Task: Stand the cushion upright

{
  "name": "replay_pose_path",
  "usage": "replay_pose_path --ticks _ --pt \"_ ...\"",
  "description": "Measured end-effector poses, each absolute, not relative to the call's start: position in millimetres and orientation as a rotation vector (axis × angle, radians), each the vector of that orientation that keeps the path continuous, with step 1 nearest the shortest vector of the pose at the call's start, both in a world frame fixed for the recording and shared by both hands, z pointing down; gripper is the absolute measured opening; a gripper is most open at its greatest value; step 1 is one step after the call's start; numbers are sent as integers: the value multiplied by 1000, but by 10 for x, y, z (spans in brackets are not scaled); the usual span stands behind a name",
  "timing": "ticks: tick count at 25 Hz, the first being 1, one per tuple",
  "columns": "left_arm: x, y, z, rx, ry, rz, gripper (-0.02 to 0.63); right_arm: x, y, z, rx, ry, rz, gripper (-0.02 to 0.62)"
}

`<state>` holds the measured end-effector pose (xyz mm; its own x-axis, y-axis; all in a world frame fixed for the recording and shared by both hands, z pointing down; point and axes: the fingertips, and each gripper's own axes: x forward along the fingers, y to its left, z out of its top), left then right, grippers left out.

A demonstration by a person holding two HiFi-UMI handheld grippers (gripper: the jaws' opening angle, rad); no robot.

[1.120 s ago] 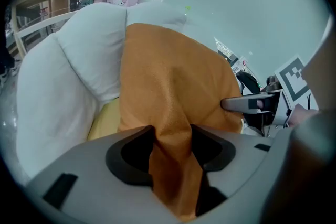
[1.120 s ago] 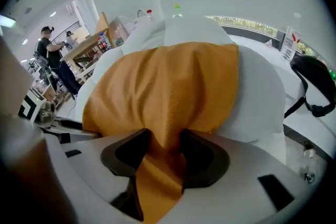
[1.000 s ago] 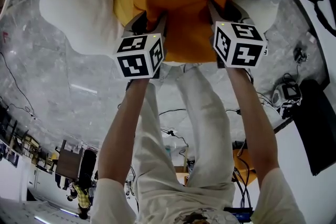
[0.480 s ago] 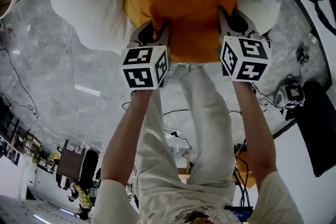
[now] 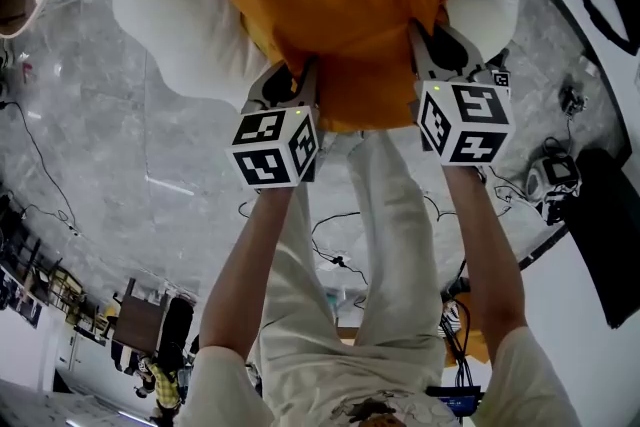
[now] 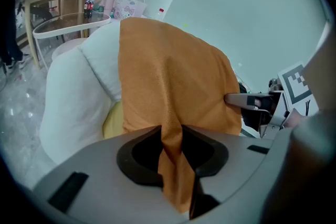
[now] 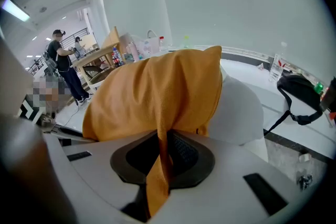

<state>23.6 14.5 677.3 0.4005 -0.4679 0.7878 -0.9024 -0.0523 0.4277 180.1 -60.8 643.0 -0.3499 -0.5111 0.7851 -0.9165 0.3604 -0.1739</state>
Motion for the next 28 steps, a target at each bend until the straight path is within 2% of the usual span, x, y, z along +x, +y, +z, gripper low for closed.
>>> replay_pose_path --ticks 28 --pt "-291 14 5671 1763 -1250 466 91 1384 -726 5141 1343 -2195 747 62"
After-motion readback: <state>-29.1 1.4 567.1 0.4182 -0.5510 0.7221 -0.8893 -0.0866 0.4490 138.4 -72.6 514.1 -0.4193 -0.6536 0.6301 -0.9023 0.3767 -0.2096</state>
